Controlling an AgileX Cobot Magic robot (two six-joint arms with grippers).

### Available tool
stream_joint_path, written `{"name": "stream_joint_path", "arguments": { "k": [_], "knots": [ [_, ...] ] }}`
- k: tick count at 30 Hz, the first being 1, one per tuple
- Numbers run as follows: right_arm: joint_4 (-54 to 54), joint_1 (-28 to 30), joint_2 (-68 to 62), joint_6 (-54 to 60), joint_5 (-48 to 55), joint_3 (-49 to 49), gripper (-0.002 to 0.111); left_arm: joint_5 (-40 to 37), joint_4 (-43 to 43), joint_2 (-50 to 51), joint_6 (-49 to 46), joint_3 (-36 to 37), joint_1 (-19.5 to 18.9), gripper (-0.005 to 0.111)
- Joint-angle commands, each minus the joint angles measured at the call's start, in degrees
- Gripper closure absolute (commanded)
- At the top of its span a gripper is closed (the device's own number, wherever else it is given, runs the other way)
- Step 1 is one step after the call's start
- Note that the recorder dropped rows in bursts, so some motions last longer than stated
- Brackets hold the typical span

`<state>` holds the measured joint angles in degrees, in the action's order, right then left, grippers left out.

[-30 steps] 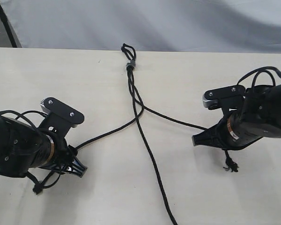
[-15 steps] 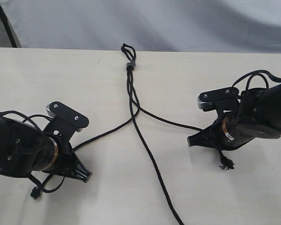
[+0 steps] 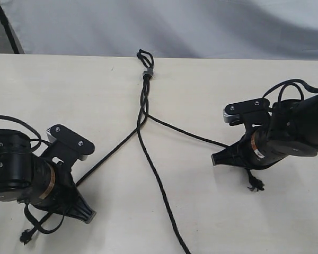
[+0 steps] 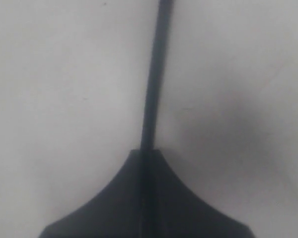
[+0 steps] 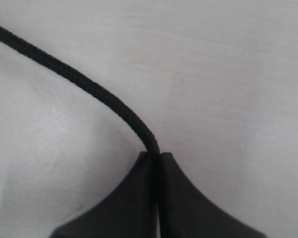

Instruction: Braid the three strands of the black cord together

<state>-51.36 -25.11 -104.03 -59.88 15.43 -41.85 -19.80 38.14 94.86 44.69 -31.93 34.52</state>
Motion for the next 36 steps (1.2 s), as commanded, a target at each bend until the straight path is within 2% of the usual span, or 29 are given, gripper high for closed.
{"name": "stream_joint_path", "arguments": {
  "k": [1,7,9,11,16,19,23,27,31,36],
  "knots": [
    [0.24,0.33,-1.09,-0.25,0.02,0.47,0.108,1.33,-2.63,0.53,-0.36,1.49,0.07,0.107],
    [0.24,0.33,-1.09,-0.25,1.42,0.47,0.108,1.69,-2.63,0.53,-0.6,1.49,0.07,0.107],
    [0.24,0.33,-1.09,-0.25,1.97,0.47,0.105,1.69,-2.63,0.53,-0.6,1.49,0.07,0.107],
    [0.24,0.33,-1.09,-0.25,2.82,0.47,0.096,1.69,-2.63,0.53,-0.6,1.49,0.07,0.107],
    [0.39,0.33,-1.09,-0.25,0.74,0.47,0.061,1.51,-2.63,0.53,-0.6,1.49,0.07,0.105],
    [3.85,0.33,0.29,0.38,-1.68,0.47,0.052,1.51,-2.63,0.53,-0.34,1.49,0.07,0.097],
    [10.13,-1.56,6.16,6.2,-0.69,0.47,0.052,1.64,-2.63,0.53,-0.34,1.49,0.07,0.08],
    [15.26,-6.93,13.99,10.74,-0.02,0.47,0.052,1.64,-2.63,0.53,-0.45,1.49,0.07,0.068],
    [17.95,-13.39,17.54,12.18,1.28,0.47,0.052,1.64,-2.63,0.53,-0.45,1.49,0.07,0.067],
    [24.79,-20.38,15.31,14.98,8.01,0.57,0.052,1.64,-2.67,0.28,-0.45,1.49,0.07,0.067]
  ]
}}
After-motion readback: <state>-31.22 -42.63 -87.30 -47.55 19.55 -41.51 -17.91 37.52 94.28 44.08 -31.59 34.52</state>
